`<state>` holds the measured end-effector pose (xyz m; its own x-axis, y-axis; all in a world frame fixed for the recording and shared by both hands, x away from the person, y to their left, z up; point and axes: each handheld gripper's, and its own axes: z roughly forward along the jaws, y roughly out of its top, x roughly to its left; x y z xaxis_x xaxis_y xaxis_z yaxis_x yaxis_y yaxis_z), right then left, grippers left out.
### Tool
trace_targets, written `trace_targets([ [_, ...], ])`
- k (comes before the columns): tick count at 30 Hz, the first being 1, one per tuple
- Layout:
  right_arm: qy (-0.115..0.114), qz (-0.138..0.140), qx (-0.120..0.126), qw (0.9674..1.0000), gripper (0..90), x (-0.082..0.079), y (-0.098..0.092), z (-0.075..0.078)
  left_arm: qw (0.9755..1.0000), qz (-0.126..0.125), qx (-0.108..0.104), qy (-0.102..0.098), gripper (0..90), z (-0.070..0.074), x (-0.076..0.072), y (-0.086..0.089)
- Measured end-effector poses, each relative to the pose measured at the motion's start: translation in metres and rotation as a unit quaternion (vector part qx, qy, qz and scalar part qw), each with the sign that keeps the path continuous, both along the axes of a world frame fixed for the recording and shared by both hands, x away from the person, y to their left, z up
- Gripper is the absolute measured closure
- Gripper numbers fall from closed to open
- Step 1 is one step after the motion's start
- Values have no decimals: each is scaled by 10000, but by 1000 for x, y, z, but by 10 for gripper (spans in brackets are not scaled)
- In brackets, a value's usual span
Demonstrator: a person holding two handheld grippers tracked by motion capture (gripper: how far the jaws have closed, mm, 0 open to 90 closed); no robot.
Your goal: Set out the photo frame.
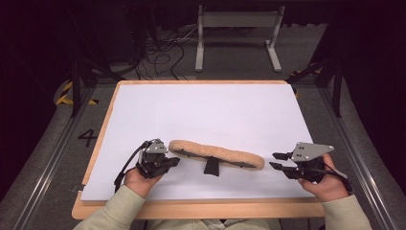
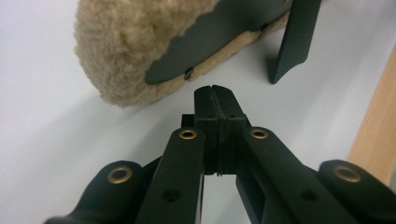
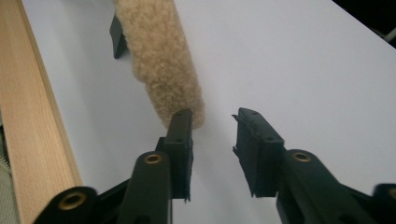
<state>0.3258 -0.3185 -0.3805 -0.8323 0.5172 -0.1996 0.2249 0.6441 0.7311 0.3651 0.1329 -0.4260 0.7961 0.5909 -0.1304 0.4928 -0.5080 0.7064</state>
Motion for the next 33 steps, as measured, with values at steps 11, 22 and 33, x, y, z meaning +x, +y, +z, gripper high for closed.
trace_targets([
  [11,79,-238,18,9997,804,2,4,-5,9989,-21,423,181,896,-14,10,-15],
  [22,31,-412,117,9991,817,4,8,-7,9986,213,493,24,897,-19,23,-22],
  [33,31,-187,211,9996,830,3,17,-9,9979,231,601,-39,897,-22,33,-31],
])
